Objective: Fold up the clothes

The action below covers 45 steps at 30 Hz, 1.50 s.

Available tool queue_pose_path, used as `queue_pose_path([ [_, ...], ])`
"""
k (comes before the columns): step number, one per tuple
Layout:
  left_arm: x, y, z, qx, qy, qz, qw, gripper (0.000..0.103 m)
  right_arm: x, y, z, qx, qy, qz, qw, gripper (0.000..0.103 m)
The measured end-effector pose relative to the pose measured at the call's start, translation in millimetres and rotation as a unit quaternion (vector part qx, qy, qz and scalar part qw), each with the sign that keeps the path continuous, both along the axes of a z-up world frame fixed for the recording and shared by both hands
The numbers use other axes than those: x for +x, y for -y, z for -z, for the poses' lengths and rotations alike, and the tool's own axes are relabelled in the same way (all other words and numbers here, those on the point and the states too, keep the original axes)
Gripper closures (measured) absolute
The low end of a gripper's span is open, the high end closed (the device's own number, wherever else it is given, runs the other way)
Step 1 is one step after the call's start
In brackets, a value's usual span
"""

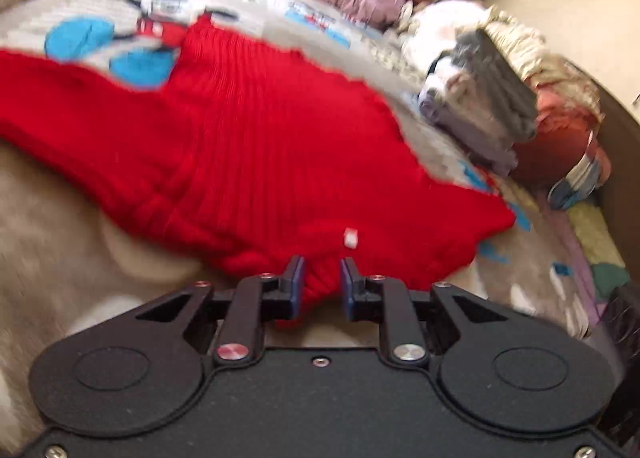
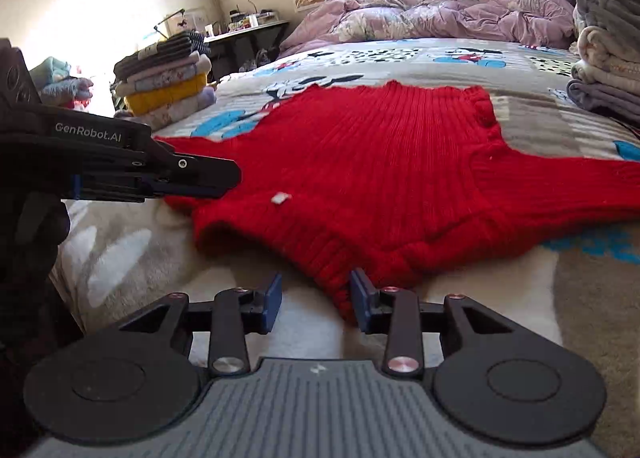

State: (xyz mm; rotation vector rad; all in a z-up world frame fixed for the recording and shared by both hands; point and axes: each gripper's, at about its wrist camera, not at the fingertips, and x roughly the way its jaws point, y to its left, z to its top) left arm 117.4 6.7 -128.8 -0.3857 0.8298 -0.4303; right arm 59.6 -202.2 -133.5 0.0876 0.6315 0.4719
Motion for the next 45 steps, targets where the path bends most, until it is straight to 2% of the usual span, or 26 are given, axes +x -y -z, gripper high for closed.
queue_pose_path([
  [3,-10.1,-5.8,-18.3,-0.014,0.020,-0.013,0.9996,0.086,-11.8,3.3,-15.8,0.021,0.028,0.005,0.999,0.065],
  [5,-21.2,-7.8,-31.4,-0.033,0.056,-0.020,0.9977,0.086,-19.8,11.5,-22.0,0.038,0.059,0.026,0.997,0.064],
  [7,-16.2,-5.4,-16.5,-0.021,0.018,-0.032,0.9991,0.085,-17.1,18.8,-19.1,0.064,0.068,0.045,0.995,0.064],
  [8,-11.4,-4.0,0.1,-0.018,-0.008,-0.031,0.9993,0.086,-10.2,19.7,-12.1,0.066,0.049,0.046,0.996,0.064],
  [10,-11.2,-8.4,-3.0,-0.040,-0.012,-0.030,0.9987,0.085,3.4,21.4,1.9,0.070,0.011,0.049,0.996,0.058],
  [11,-11.1,-10.6,-4.7,-0.050,-0.014,-0.030,0.9982,0.082,9.1,21.5,7.1,0.068,-0.004,0.050,0.996,0.058],
  [12,-14.1,-13.3,-14.2,-0.056,-0.002,-0.038,0.9977,0.078,8.2,17.6,3.1,0.044,-0.003,0.045,0.998,0.058],
  [13,-21.3,-17.2,-23.0,-0.062,0.030,-0.053,0.9962,0.066,4.2,15.0,0.1,0.026,-0.001,0.040,0.999,0.058],
  [14,-27.8,-20.3,-29.6,-0.068,0.060,-0.062,0.9939,0.045,-2.6,15.7,-1.8,0.018,0.003,0.037,0.999,0.058],
  [15,-30.4,-21.9,-32.3,-0.069,0.073,-0.068,0.9926,0.036,-8.8,17.4,-3.4,0.014,0.006,0.034,0.999,0.056],
  [16,-29.5,-22.0,-30.6,-0.065,0.076,-0.072,0.9924,0.030,-11.8,24.6,-2.8,0.038,-0.003,0.035,0.999,0.055],
  [18,-20.2,-18.8,-13.9,-0.049,0.046,-0.067,0.9955,0.030,-11.4,37.9,-0.2,0.087,-0.021,0.062,0.994,0.054],
  [19,-11.5,-16.7,1.9,-0.030,-0.004,-0.059,0.9978,0.030,-11.0,49.2,0.9,0.118,-0.028,0.082,0.989,0.054],
  [20,-15.5,-16.9,4.4,-0.025,0.018,-0.056,0.9980,0.027,-9.8,63.1,3.3,0.152,-0.035,0.104,0.982,0.054],
  [22,-16.7,-15.8,-3.6,-0.045,0.006,-0.055,0.9974,0.019,-9.0,86.3,7.9,0.198,-0.044,0.144,0.968,0.052],
  [24,-17.9,-15.8,-17.0,-0.070,0.025,-0.059,0.9955,0.019,-9.0,108.2,13.9,0.240,-0.052,0.178,0.953,0.052],
  [26,-19.9,-6.8,-28.9,-0.057,0.051,-0.052,0.9957,0.019,-7.3,128.8,22.5,0.293,-0.061,0.207,0.931,0.051],
  [28,-20.5,9.2,-33.8,-0.023,0.068,-0.040,0.9966,0.019,-5.0,142.5,28.9,0.328,-0.062,0.223,0.916,0.050],
  [31,-19.8,46.4,-33.9,0.069,0.080,-0.008,0.9944,0.019,-2.9,159.1,36.7,0.375,-0.059,0.241,0.893,0.049],
  [33,-24.9,81.5,-32.7,0.159,0.114,0.022,0.9804,0.019,-1.6,172.6,39.0,0.398,-0.053,0.256,0.879,0.047],
  [35,-33.7,128.3,-29.5,0.275,0.162,0.062,0.9455,0.019,-2.5,190.2,41.3,0.419,-0.042,0.274,0.865,0.041],
  [37,-37.9,168.3,-19.2,0.347,0.200,0.110,0.9096,0.019,-4.0,210.2,46.4,0.443,-0.038,0.294,0.846,0.040],
  [38,-40.0,188.3,-14.1,0.382,0.219,0.133,0.8881,0.019,-4.7,220.5,49.8,0.455,-0.037,0.304,0.836,0.040],
  [40,-39.8,222.1,-4.7,0.415,0.233,0.172,0.8623,0.019,-7.8,239.3,55.6,0.483,-0.030,0.318,0.815,0.041],
  [44,-27.4,277.6,7.2,0.465,0.264,0.212,0.8182,0.020,-17.0,272.8,58.7,0.497,-0.004,0.353,0.793,0.040],
  [45,-21.9,285.2,4.4,0.465,0.267,0.211,0.8174,0.020,-19.2,279.9,60.3,0.501,0.001,0.360,0.787,0.040],
])
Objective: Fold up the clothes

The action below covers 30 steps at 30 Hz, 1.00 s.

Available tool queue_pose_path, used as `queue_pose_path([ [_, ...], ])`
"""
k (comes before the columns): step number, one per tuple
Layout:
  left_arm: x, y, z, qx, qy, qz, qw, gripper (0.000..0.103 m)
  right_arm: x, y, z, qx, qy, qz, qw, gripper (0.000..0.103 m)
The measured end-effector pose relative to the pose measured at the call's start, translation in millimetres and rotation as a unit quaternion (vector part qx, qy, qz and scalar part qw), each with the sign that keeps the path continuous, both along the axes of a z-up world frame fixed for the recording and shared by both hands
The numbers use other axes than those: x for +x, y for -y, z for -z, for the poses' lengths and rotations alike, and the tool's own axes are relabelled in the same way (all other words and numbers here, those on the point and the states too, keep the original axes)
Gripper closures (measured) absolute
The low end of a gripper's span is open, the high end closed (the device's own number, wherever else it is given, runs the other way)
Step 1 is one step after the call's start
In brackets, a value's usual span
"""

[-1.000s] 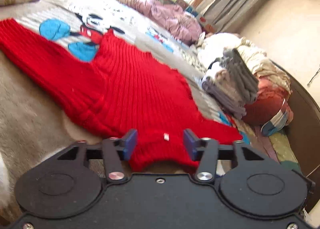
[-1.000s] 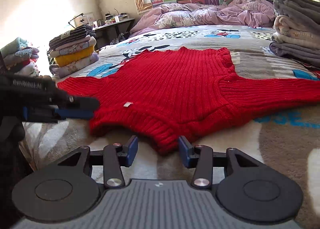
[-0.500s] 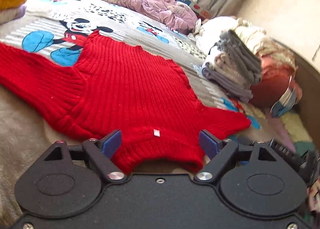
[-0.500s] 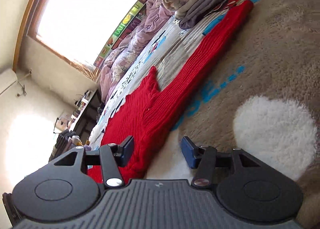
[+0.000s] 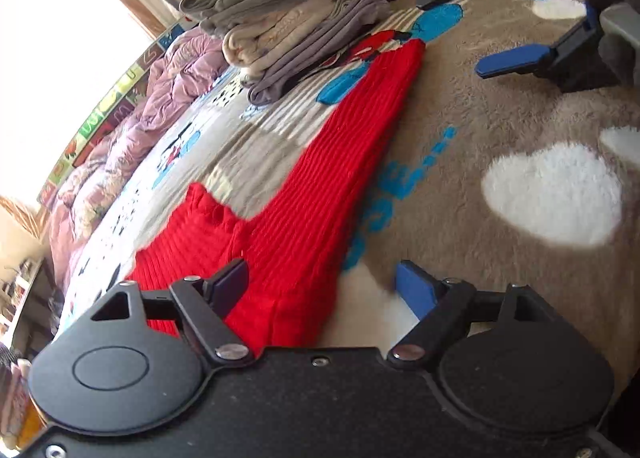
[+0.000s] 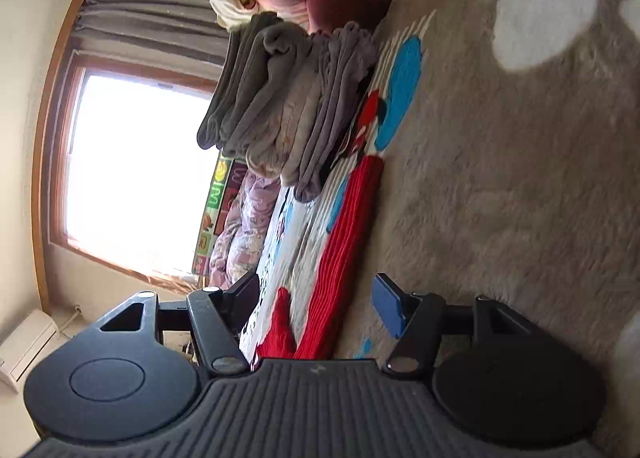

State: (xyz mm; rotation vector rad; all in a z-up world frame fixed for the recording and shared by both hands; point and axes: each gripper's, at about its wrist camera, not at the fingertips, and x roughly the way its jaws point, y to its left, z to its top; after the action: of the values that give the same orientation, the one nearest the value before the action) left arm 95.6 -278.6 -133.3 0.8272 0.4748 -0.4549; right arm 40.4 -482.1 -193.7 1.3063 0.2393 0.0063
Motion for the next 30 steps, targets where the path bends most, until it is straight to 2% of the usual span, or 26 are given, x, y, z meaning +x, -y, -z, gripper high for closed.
queue_pose_path([
  [1,8.7,1.0,-9.7,-0.028,-0.019,-0.007,0.9994,0.022,-1.8,6.5,1.7,0.005,0.002,0.008,1.000,0.041],
  [2,20.2,-6.3,-25.8,-0.095,-0.063,-0.018,0.9933,0.023,-1.8,9.8,4.0,0.013,0.005,0.009,1.000,0.041],
  [3,31.3,-14.6,-36.9,-0.152,-0.099,-0.028,0.9830,0.024,-1.7,13.2,6.2,0.021,0.008,0.009,1.000,0.042],
  [4,49.6,-28.9,-48.3,-0.216,-0.134,-0.052,0.9657,0.038,-1.8,16.1,7.8,0.026,0.010,0.008,1.000,0.043],
  [5,68.3,-44.8,-52.9,-0.265,-0.163,-0.080,0.9470,0.046,-2.2,16.5,5.8,0.021,0.012,0.004,1.000,0.043],
  [7,109.8,-81.6,-51.6,-0.367,-0.245,-0.120,0.8896,0.051,-0.3,11.9,-0.1,0.004,0.028,-0.012,1.000,0.042],
  [8,131.6,-102.2,-50.3,-0.408,-0.267,-0.142,0.8617,0.053,3.1,4.5,-6.3,-0.017,0.042,-0.034,0.998,0.042],
  [10,159.1,-125.5,-49.2,-0.430,-0.284,-0.160,0.8415,0.055,15.4,-19.8,-27.6,-0.093,0.068,-0.101,0.988,0.042],
  [11,171.5,-132.4,-48.8,-0.441,-0.298,-0.162,0.8311,0.055,24.4,-39.0,-41.2,-0.147,0.085,-0.138,0.976,0.042],
  [13,193.7,-138.8,-49.4,-0.460,-0.320,-0.167,0.8110,0.055,42.2,-81.8,-65.2,-0.255,0.116,-0.205,0.938,0.042],
  [14,201.0,-139.7,-48.4,-0.465,-0.332,-0.168,0.8032,0.055,50.9,-104.5,-73.6,-0.303,0.124,-0.232,0.916,0.043],
  [16,213.2,-142.5,-43.2,-0.479,-0.346,-0.162,0.7904,0.055,68.4,-139.9,-80.9,-0.367,0.123,-0.268,0.882,0.043],
  [17,219.1,-145.1,-39.4,-0.488,-0.353,-0.161,0.7817,0.055,74.8,-152.5,-80.7,-0.382,0.115,-0.278,0.874,0.043],
  [19,232.6,-146.0,-30.7,-0.498,-0.366,-0.158,0.7704,0.055,87.2,-167.8,-75.8,-0.392,0.090,-0.284,0.870,0.043],
  [22,255.9,-145.8,-17.2,-0.510,-0.387,-0.148,0.7534,0.055,98.3,-177.7,-63.5,-0.371,0.050,-0.303,0.876,0.043],
  [23,264.6,-144.0,-12.6,-0.509,-0.393,-0.147,0.7516,0.055,101.0,-181.2,-58.8,-0.367,0.035,-0.314,0.875,0.043],
  [24,273.4,-142.3,-7.9,-0.508,-0.398,-0.147,0.7497,0.055,97.2,-187.6,-53.6,-0.375,0.020,-0.327,0.867,0.043],
  [25,281.0,-141.9,-4.5,-0.514,-0.403,-0.144,0.7432,0.059,93.6,-193.5,-49.1,-0.382,0.006,-0.339,0.860,0.043],
  [26,288.5,-141.5,-1.0,-0.521,-0.408,-0.140,0.7365,0.059,91.3,-196.3,-48.0,-0.386,0.005,-0.343,0.856,0.043],
  [27,296.4,-141.2,1.9,-0.527,-0.415,-0.136,0.7293,0.059,89.2,-198.9,-47.1,-0.391,0.004,-0.346,0.853,0.043],
  [30,316.6,-139.2,7.0,-0.537,-0.422,-0.128,0.7186,0.059,85.5,-202.0,-46.1,-0.393,0.002,-0.346,0.852,0.042],
])
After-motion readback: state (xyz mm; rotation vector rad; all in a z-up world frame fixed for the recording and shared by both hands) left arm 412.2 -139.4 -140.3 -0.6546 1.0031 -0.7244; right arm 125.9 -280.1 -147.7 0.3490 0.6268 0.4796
